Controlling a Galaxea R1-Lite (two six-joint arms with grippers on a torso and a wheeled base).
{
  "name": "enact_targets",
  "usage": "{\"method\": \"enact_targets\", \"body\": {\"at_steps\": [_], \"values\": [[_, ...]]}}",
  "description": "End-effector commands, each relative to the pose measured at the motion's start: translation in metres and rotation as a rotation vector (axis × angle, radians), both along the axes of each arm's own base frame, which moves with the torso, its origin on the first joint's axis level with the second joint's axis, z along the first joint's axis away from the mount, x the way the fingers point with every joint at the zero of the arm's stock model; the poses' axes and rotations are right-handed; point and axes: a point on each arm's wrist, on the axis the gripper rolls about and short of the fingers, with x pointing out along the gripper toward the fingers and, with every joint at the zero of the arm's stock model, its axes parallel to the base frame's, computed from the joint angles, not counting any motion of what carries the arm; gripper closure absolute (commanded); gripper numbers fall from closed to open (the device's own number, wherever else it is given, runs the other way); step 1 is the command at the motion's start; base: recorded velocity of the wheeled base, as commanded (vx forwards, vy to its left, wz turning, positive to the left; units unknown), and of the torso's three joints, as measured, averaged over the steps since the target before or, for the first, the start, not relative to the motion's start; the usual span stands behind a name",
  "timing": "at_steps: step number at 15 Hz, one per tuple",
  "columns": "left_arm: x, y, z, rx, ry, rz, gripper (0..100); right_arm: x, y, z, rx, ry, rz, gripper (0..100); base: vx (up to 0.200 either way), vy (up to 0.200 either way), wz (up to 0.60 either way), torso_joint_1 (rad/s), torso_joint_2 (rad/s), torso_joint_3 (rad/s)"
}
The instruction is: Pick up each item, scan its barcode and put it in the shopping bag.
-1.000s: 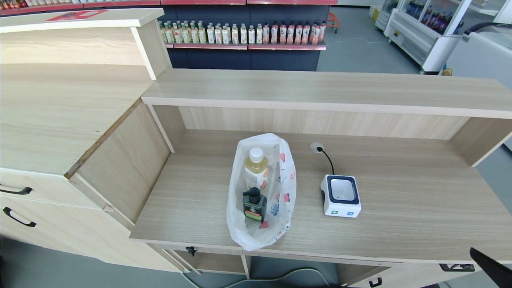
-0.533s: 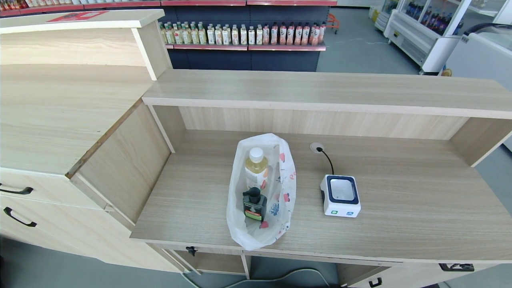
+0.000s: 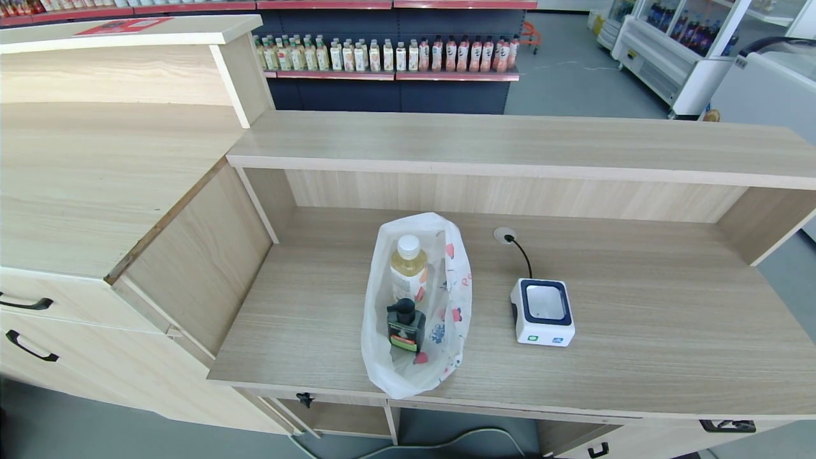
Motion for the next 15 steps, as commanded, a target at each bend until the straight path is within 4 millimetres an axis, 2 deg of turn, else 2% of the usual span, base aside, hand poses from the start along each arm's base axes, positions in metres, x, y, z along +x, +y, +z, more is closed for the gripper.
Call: {"method": "enact_targets", "body": {"at_steps": [1, 4, 15], "values": [[0.0, 0.0, 0.0, 0.0, 0.0, 0.001, 0, 0.0002, 0.0, 0.0003, 0.004, 0.0, 0.001, 0, 0.0, 0.0, 0.0, 0.0, 0.0, 0.0], [0.0001, 0.0, 0.0, -0.009, 0.001, 0.001, 0, 0.0002, -0.0001, 0.0003, 0.029, -0.001, 0.0, 0, 0.0, 0.0, 0.0, 0.0, 0.0, 0.0], [0.0, 0.0, 0.0, 0.031, 0.0, 0.002, 0, 0.0002, 0.0, 0.0003, 0.023, -0.001, 0.002, 0, 0.0, -0.2, 0.0, 0.004, 0.0, 0.002]]}}
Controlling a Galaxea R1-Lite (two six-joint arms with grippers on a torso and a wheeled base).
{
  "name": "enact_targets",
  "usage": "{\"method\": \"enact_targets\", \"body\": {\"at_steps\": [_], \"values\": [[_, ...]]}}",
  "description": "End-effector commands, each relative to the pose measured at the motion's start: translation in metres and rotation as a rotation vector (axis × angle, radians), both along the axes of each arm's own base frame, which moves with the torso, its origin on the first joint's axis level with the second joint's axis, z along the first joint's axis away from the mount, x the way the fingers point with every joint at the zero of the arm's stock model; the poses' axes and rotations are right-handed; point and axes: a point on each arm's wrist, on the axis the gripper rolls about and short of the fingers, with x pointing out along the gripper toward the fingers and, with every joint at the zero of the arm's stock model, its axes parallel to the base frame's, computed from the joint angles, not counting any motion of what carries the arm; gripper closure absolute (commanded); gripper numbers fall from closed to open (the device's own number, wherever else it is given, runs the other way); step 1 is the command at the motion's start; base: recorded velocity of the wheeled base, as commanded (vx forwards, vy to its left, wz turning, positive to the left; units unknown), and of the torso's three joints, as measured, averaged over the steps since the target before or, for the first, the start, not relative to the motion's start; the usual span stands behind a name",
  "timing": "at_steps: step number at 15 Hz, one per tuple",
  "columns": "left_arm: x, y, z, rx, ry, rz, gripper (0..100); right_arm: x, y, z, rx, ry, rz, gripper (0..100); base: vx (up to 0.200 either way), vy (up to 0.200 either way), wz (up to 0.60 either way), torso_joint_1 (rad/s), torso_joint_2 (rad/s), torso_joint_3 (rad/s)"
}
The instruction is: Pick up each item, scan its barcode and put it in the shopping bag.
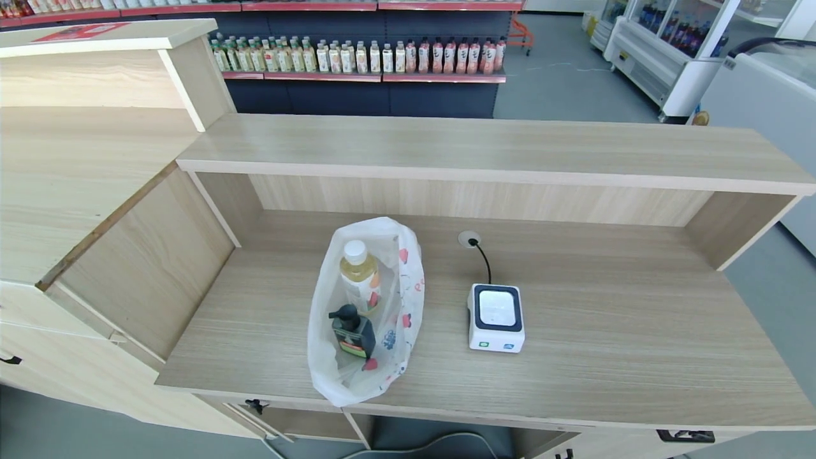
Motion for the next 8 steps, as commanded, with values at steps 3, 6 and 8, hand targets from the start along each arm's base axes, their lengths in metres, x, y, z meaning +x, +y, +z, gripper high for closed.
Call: {"method": "enact_targets", "body": {"at_steps": [3, 6, 8], "values": [[0.0, 0.0, 0.0, -0.002, 0.0, -0.001, 0, 0.0003, 0.0, 0.0, 0.0, 0.004, 0.0, 0, 0.0, -0.2, 0.0, 0.005, 0.0, 0.002], [0.0, 0.0, 0.0, -0.005, 0.0, 0.001, 0, 0.0003, 0.0001, 0.0, -0.006, 0.005, 0.001, 0, 0.0, -0.2, 0.0, 0.002, 0.0, 0.004], [0.0, 0.0, 0.0, -0.014, -0.001, -0.001, 0, 0.0003, 0.0001, 0.0, -0.006, 0.005, 0.001, 0, 0.0, -0.1, 0.0, 0.001, 0.0, -0.001]]}}
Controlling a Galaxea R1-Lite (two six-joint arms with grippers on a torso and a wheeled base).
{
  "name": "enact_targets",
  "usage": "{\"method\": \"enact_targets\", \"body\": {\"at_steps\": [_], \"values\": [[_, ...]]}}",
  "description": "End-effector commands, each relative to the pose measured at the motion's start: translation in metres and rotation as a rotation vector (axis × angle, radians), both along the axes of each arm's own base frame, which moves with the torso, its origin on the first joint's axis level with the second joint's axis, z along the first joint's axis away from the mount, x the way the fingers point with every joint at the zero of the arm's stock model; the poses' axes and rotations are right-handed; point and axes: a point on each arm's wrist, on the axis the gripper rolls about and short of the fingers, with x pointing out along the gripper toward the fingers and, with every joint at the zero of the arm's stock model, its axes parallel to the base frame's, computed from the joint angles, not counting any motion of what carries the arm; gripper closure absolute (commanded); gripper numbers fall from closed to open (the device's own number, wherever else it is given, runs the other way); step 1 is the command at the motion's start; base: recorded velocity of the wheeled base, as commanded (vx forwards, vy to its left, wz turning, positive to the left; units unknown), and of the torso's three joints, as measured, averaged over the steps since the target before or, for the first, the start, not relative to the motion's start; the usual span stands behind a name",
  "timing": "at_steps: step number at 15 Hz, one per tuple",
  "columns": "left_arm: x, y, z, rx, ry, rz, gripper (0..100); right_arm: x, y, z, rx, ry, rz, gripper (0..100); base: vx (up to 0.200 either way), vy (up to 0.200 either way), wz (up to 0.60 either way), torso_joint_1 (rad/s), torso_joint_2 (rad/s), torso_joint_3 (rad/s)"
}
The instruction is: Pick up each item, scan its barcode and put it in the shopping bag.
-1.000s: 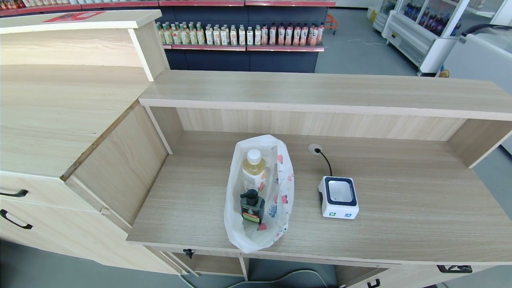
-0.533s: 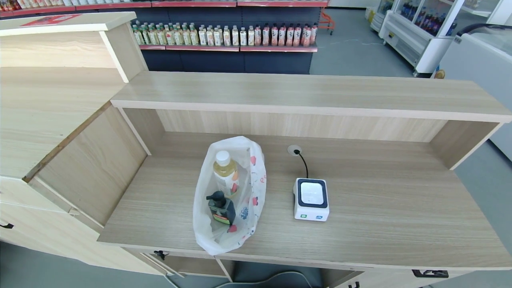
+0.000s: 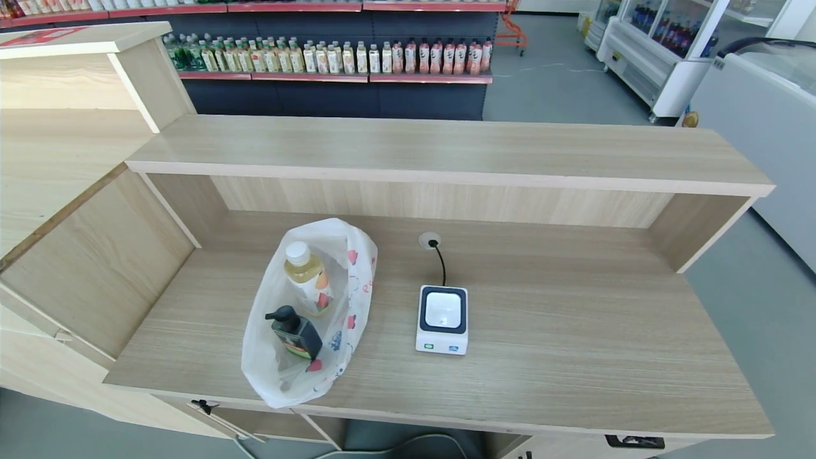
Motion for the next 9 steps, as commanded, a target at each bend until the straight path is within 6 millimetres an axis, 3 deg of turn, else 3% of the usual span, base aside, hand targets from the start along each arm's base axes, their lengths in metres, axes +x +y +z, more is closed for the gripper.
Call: {"method": "enact_targets", "body": {"at_steps": [1, 2, 6, 9], "values": [[0.0001, 0.0, -0.0001, -0.005, 0.001, 0.002, 0, 0.0003, 0.0, 0.0001, -0.001, 0.003, 0.0, 0, 0.0, 0.0, 0.0, 0.0, 0.0, 0.0], [0.0001, 0.0, -0.0001, -0.006, 0.001, 0.0, 0, 0.0003, 0.0, 0.0001, -0.001, 0.003, 0.0, 0, 0.0, 0.0, 0.0, 0.0, 0.0, 0.0], [0.0007, 0.0, 0.0001, -0.005, 0.009, 0.0, 0, 0.0003, 0.0, -0.0001, 0.038, 0.002, 0.001, 0, 0.2, 0.0, 0.0, -0.002, 0.0, 0.001], [0.0, 0.0, -0.0001, -0.008, 0.0, 0.0, 0, 0.0003, 0.0, -0.001, 0.086, 0.008, 0.005, 0, 0.0, 0.0, 0.0, 0.0, 0.0, 0.0]]}}
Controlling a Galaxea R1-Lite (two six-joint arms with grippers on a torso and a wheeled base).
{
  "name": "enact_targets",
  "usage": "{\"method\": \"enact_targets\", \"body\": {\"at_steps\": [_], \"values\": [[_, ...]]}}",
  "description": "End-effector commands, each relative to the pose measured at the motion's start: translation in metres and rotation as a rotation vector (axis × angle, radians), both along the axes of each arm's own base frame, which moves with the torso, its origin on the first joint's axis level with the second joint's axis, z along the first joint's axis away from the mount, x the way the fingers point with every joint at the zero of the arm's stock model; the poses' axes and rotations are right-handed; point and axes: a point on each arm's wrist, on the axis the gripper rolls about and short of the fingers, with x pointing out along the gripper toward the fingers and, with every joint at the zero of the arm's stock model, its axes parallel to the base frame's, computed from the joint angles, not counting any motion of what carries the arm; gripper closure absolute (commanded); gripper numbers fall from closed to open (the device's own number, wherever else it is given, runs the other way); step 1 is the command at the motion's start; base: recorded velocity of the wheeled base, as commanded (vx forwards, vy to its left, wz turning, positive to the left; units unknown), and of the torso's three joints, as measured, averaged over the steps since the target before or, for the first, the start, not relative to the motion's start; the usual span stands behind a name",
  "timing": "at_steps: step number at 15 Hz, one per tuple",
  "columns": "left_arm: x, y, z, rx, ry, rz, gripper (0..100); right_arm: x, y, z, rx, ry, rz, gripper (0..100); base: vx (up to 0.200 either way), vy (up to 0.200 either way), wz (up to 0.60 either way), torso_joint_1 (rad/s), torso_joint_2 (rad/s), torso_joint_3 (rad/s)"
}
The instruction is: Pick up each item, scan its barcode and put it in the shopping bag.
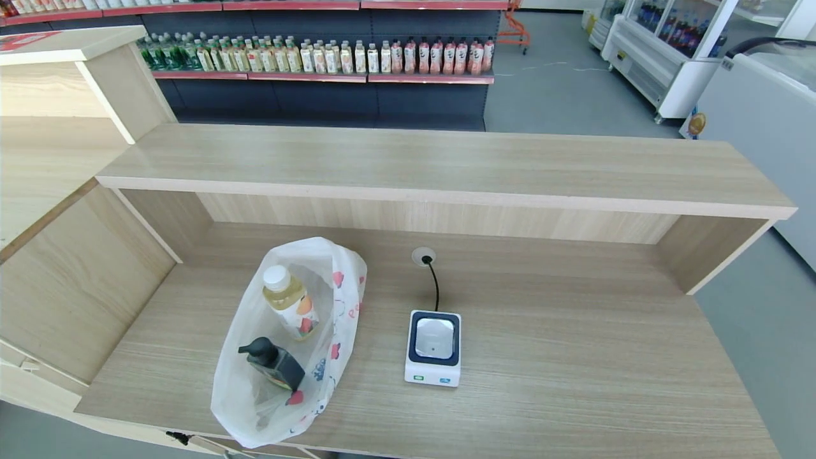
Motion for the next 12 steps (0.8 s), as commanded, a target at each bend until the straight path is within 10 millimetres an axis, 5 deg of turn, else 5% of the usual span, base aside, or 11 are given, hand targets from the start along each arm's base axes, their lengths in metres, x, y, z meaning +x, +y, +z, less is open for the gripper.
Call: {"method": "enact_targets", "body": {"at_steps": [1, 4, 5, 12], "values": [[-0.0001, 0.0, -0.0001, -0.001, -0.001, 0.001, 0, 0.0003, 0.0, -0.0005, 0.002, 0.008, -0.001, 0, 0.0, 0.0, 0.0, 0.0, 0.0, 0.0], [-0.0001, 0.0, -0.0001, -0.001, -0.001, 0.001, 0, 0.0003, -0.0001, -0.0007, 0.004, 0.01, -0.004, 0, 0.0, 0.0, 0.0, 0.0, 0.0, 0.0], [-0.0001, 0.0, -0.0001, -0.001, -0.001, 0.001, 0, 0.0003, -0.0001, -0.0007, 0.004, 0.01, -0.004, 100, 0.0, 0.0, 0.0, 0.0, 0.0, 0.0], [-0.0001, 0.0, -0.0001, 0.001, -0.001, 0.001, 0, 0.0004, 0.0012, -0.0021, -0.052, 0.026, 0.05, 100, 0.0, 0.0, 0.0, 0.0, 0.0, 0.0]]}}
